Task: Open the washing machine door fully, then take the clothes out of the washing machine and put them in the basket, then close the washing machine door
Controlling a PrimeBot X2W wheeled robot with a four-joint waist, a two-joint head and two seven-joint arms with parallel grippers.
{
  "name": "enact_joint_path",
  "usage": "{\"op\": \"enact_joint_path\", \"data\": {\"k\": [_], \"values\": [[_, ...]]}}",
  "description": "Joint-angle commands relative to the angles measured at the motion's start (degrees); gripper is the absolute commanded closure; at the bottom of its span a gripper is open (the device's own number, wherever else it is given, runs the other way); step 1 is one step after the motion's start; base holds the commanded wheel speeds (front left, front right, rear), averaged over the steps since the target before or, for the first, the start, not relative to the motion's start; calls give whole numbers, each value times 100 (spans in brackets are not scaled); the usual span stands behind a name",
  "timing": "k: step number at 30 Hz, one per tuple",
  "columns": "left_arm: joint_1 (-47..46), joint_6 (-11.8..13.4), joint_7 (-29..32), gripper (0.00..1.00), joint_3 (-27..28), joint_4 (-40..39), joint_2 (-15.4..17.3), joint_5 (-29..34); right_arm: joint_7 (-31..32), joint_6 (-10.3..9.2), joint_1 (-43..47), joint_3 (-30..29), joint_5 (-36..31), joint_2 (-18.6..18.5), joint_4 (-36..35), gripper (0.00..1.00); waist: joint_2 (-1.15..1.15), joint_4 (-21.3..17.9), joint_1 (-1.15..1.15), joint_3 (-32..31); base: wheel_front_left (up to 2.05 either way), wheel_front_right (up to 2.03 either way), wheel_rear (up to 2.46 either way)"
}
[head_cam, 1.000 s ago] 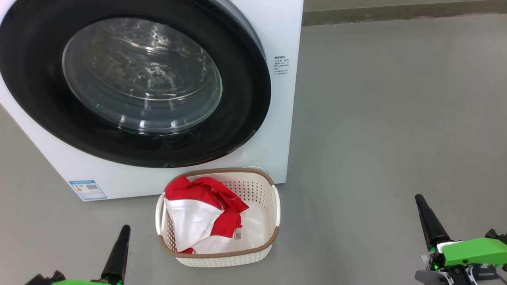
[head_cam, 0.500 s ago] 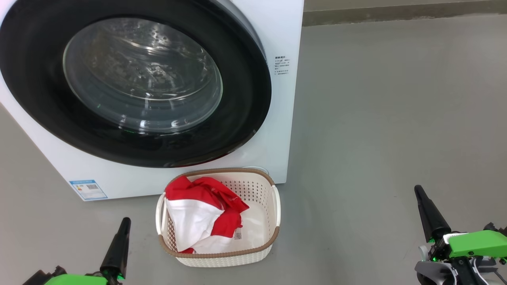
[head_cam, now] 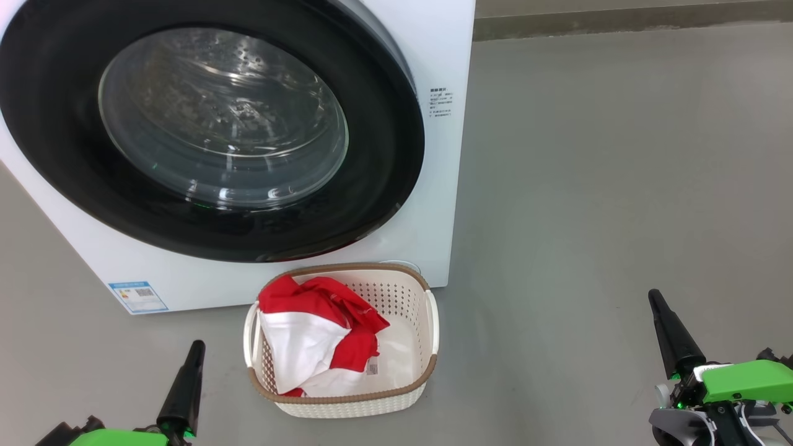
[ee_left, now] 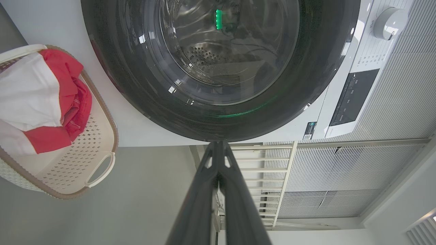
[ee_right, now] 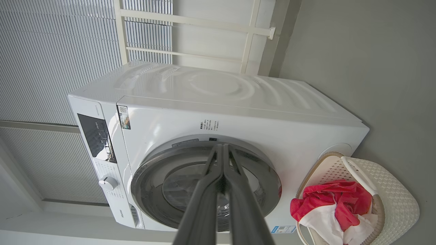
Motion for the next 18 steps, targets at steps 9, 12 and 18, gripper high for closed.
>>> {"op": "enact_joint_path", "data": {"k": [9, 12, 18], "values": [[-225, -40, 23, 100, 207, -121, 59, -59, 24, 3, -244, 77, 8, -90, -168, 100, 0, 0, 0, 0, 0, 0, 0], [-225, -40, 23, 100, 207, -121, 59, -59, 25, 3, -244, 76, 7, -89, -168, 100, 0, 0, 0, 0, 0, 0, 0], [-225, -40, 23, 100, 207, -121, 59, -59, 27, 3, -244, 73, 4, -87, -168, 100, 0, 0, 0, 0, 0, 0, 0]]}}
